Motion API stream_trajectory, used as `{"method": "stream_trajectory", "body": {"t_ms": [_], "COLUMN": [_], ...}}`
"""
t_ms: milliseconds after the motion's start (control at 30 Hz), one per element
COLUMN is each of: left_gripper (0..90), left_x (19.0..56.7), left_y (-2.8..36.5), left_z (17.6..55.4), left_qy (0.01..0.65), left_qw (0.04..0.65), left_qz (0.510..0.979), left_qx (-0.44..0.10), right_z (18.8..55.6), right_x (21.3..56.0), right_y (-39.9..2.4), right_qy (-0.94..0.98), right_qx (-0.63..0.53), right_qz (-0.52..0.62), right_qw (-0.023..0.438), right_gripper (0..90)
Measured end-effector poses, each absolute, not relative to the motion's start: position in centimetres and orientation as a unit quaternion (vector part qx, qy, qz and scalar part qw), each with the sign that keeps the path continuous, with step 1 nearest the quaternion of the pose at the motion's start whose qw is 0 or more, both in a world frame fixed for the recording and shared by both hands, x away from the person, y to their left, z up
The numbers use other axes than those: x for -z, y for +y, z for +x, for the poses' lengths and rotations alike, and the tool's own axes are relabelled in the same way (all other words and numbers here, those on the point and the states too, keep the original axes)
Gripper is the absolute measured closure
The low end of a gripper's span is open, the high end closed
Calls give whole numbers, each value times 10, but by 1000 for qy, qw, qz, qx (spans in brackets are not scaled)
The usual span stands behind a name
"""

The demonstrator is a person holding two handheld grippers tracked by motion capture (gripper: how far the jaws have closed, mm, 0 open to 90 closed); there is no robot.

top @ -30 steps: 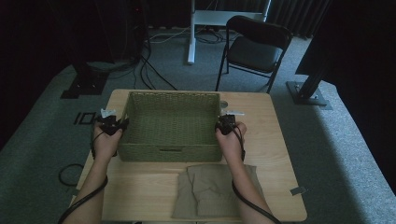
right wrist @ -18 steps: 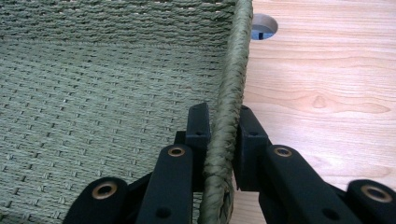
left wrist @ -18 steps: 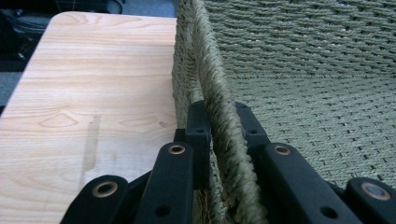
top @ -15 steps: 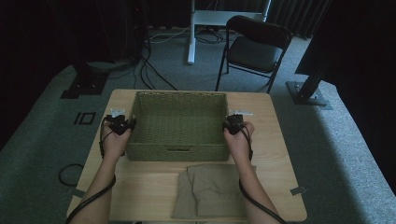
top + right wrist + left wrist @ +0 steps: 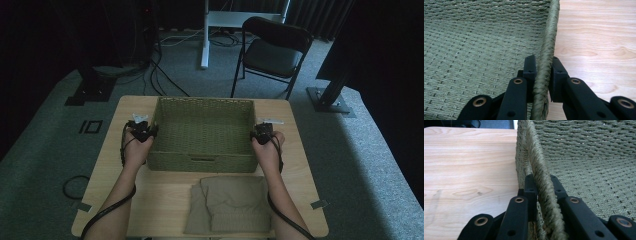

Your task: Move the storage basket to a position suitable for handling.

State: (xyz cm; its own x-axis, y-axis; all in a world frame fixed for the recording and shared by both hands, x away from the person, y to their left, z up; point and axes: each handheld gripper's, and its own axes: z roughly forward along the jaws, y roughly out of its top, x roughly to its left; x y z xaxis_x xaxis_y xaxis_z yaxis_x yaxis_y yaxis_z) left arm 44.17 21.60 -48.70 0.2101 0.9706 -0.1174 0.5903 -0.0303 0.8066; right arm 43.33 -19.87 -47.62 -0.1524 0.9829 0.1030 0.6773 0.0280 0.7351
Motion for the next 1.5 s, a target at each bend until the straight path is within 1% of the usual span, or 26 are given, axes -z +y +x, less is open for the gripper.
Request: {"method": "stream_trajectory", "body": {"t_ms": [167, 733, 1000, 1500], "left_gripper": [812, 809, 807, 803], "left_x": [486, 486, 486, 486], "left_y": [203, 163, 148, 123], "left_z": [445, 451, 453, 460], "left_qy": [574, 570, 570, 565], "left_qw": [385, 388, 388, 390], "left_qz": [680, 685, 685, 690], "left_qx": [-244, -235, -235, -231], "right_z": [433, 435, 439, 443], "right_x": [476, 476, 475, 475], "right_y": [-213, -255, -269, -295], "right_qy": [679, 673, 678, 673], "right_qx": [-333, -338, -329, -324], "right_qz": [612, 620, 616, 625], "right_qw": [230, 222, 229, 224], "right_gripper": [786, 784, 783, 769]}}
